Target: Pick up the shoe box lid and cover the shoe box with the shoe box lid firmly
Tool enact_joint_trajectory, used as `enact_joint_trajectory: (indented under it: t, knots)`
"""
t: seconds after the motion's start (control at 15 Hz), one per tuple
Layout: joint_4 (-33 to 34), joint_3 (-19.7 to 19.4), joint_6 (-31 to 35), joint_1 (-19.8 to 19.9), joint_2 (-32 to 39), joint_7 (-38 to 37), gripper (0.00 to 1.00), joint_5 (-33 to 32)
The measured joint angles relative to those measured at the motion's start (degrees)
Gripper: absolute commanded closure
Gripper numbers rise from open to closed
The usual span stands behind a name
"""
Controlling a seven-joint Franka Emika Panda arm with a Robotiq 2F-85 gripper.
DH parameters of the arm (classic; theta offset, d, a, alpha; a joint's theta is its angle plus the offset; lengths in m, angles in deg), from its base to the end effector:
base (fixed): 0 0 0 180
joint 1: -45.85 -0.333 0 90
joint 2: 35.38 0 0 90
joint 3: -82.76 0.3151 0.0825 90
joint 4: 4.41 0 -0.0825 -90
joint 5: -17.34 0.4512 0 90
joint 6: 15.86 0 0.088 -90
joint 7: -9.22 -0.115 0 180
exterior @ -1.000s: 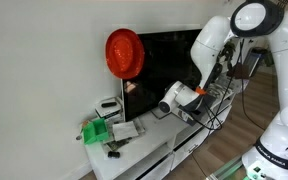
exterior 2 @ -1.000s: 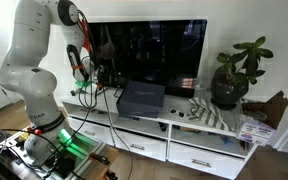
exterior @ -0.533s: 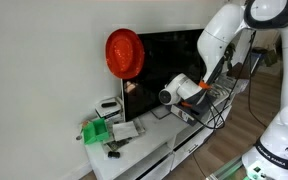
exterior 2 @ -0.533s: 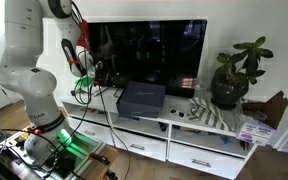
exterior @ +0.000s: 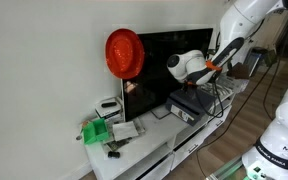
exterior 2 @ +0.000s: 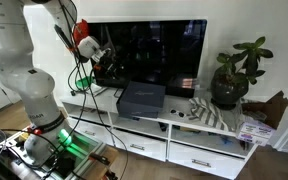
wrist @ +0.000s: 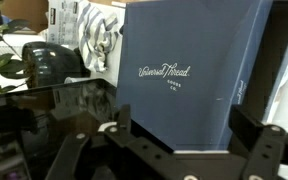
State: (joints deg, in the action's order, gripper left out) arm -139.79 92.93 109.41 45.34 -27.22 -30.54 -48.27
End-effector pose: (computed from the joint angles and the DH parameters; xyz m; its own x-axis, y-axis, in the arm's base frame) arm 0.5266 0.0619 0.1978 0.9462 0.3205 -0.0440 0.2497 -0.6373 0.7291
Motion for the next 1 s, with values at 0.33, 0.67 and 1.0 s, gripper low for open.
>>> enact_joint_trajectory:
  t: [0.33, 0.67, 1.0]
  knots:
    - [-1.47, -6.66, 5.58, 1.92, -8.54, 17.21, 0.00, 18.35]
    - [-3.00, -11.18, 6.57, 3.24, -13.06, 22.31, 0.00, 23.77]
    - [-2.99, -10.46, 6.57, 2.67, -12.34, 21.96, 0.00, 23.77]
